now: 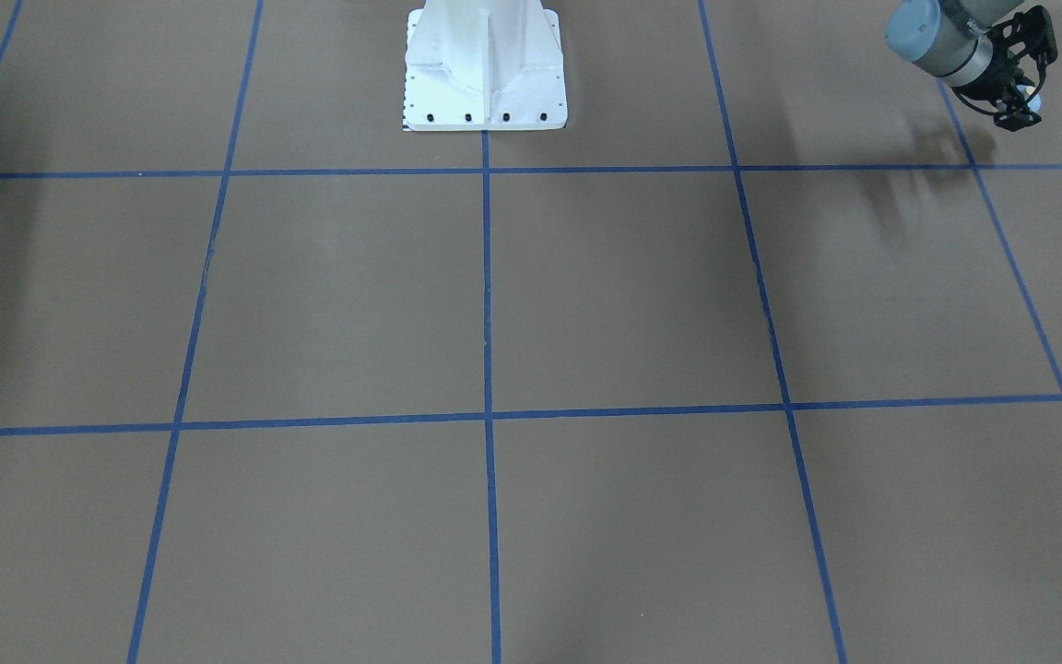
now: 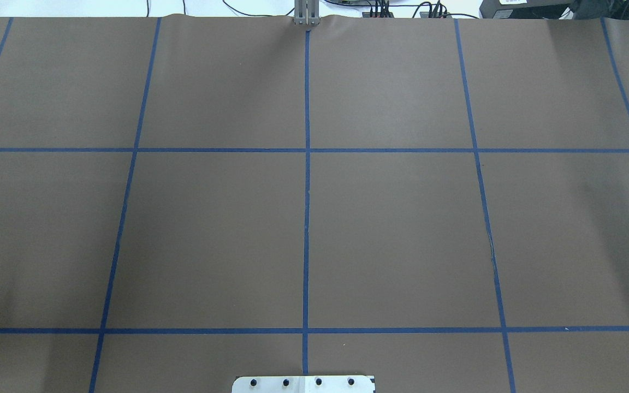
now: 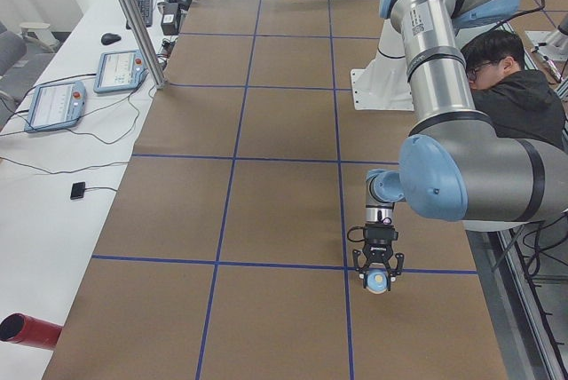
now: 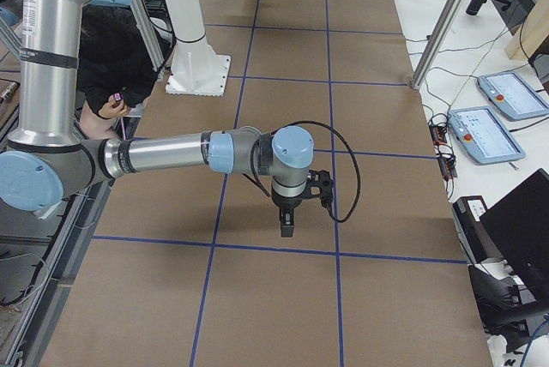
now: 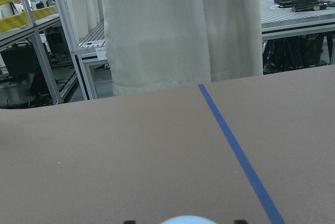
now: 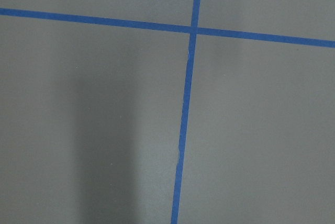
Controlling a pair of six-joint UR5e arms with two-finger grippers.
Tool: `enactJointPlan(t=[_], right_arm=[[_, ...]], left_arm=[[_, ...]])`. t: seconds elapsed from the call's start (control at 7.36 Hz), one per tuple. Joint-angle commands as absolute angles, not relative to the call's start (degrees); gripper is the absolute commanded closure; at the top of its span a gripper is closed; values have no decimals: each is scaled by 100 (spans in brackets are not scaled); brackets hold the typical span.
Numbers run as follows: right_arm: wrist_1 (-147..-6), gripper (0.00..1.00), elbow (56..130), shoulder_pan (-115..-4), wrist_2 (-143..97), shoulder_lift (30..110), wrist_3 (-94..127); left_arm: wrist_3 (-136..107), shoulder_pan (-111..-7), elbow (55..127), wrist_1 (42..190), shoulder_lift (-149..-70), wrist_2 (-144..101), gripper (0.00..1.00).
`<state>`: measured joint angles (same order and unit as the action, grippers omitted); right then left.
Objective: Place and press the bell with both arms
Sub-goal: 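Lift the bell with the left gripper and carry it forward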
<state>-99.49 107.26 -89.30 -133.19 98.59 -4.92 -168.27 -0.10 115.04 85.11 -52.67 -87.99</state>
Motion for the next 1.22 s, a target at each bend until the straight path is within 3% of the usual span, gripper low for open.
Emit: enactJointPlan(t=[0.0,0.27,0.54,1.09], right_arm=[[-9949,0,10749,-8930,-13307,9844,-492],[-9949,0,10697,-8930,-13315,9791,-483],[-9949,0,10696,-8930,-13333,9782,-449],[-9949,0,10714,-8930,-13333,9773,-431]], left_arm=[[-15799,-558,12441,7861,-5194,-8807,100],[-14387,-1576,13006,7367,-5901,-8798,100],[-12271,-3026,12903,6622,-7776,-8361,100],[-9165,-3814,12517,6258,-10189,-8044,100]])
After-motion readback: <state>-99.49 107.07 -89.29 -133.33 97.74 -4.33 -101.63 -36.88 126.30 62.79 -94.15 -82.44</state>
